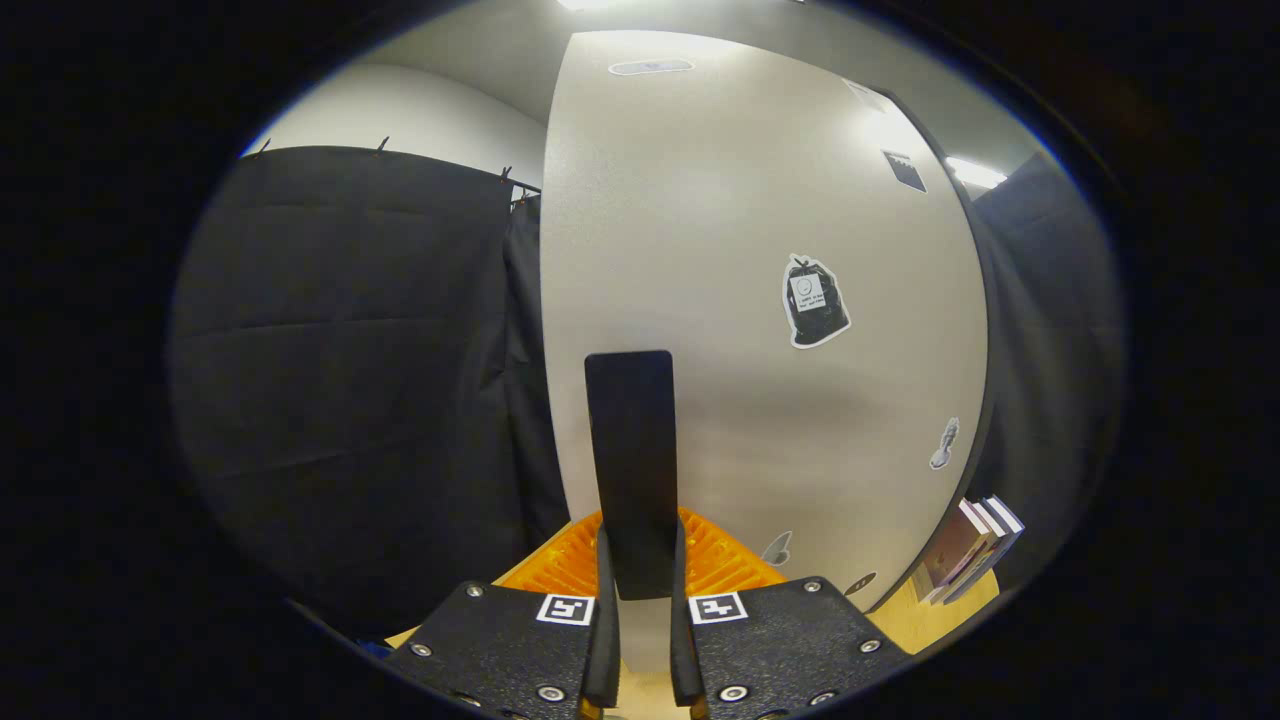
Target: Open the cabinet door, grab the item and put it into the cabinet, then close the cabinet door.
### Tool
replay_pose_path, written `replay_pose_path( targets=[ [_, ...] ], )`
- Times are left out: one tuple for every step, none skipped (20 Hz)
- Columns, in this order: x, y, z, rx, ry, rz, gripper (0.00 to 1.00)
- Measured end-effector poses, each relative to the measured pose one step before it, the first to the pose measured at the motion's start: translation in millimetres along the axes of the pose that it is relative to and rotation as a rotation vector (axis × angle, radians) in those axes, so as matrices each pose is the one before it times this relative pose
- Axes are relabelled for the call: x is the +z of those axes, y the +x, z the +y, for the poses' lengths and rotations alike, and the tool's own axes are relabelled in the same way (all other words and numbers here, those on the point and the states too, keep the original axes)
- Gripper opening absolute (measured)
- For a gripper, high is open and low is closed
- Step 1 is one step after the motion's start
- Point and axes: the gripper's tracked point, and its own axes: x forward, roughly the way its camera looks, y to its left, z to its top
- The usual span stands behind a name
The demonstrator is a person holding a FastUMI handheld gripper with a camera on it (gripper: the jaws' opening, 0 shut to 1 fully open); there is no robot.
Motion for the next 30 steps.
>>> replay_pose_path(
  targets=[
    [0.18, -1.28, -2.56, 0.00304, 0.00335, 0.00188, 0.2],
    [-0.59, -2.41, -1.53, 0.00225, 0.00373, 0.00236, 0.2],
    [-0.05, -2.25, -1.15, 0.0008, 0.00191, 0.002, 0.2],
    [-0.02, -3.03, -1.76, -0.00073, -0.00015, -0.00021, 0.2],
    [-0.48, -3.71, -2.47, -0.00172, -0.00074, -0.00098, 0.2],
    [-0.14, -3.33, -1.88, -0.00156, 0.00153, -0.0004, 0.2],
    [-0.34, -1.76, -1.98, -0.00191, 0.0023, 0.00027, 0.2],
    [0.42, -3.48, -2.57, -0.00401, 0.00433, -0.00035, 0.2],
    [-0.89, -3.48, -2.36, -0.00518, 0.00215, -0.0016, 0.2],
    [-0.03, -3.86, -2.68, -0.00793, -0.00035, -0.00099, 0.2],
    [-0.22, -3.76, -3.34, -0.01311, -0.0045, -0.00229, 0.2],
    [0.22, -4.24, -4.28, -0.01499, -0.00802, -0.00157, 0.2],
    [-0.58, -3.06, -3.88, -0.01562, -0.00338, -0.00253, 0.2],
    [0.1, -3.54, -4.66, -0.0147, 0.00085, -0.00226, 0.2],
    [-0.32, -2.52, -4.42, -0.01576, 0.00332, -0.00371, 0.2],
    [0.85, -3.07, -3.92, -0.01647, 0.0023, -0.00375, 0.2],
    [-0.82, -2.79, -3.41, -0.01618, -0.00095, -0.0016, 0.19],
    [0.26, -2.23, -4.74, -0.01748, 0.0011, -0.00212, 0.19],
    [-0.29, -2.56, -6.01, -0.01996, 0.00055, -0.0012, 0.19],
    [0.46, -2.1, -5.58, -0.02136, 0.00033, -0.00264, 0.19],
    [-0.17, -0.79, -5.14, -0.02095, -0.00216, -0.00126, 0.16],
    [1.07, -1.31, -7.31, -0.02951, -0.00807, -0.00325, 0.15],
    [0.27, -1.22, -7.71, -0.0284, -0.00531, -0.00543, 0.13],
    [0.65, -2.45, -6.87, -0.02579, -0.0021, -0.00101, 0.12],
    [0.06, -1.72, -5.3, -0.02359, 0.0015, -0.00539, 0.12],
    [1.45, 0.16, -5.34, -0.02646, 0.00045, -0.00799, 0.12],
    [0.47, -1.14, -6.85, -0.02859, -0.00373, -0.0054, 0.12],
    [1.27, 0.11, -5.86, -0.02564, -0.00464, -0.0049, 0.12],
    [-0.14, 0.0, -6.45, -0.02443, -0.00229, -0.00344, 0.12],
    [0.83, -1.07, -4.53, -0.02303, 0.00192, -0.00361, 0.12]
  ],
)
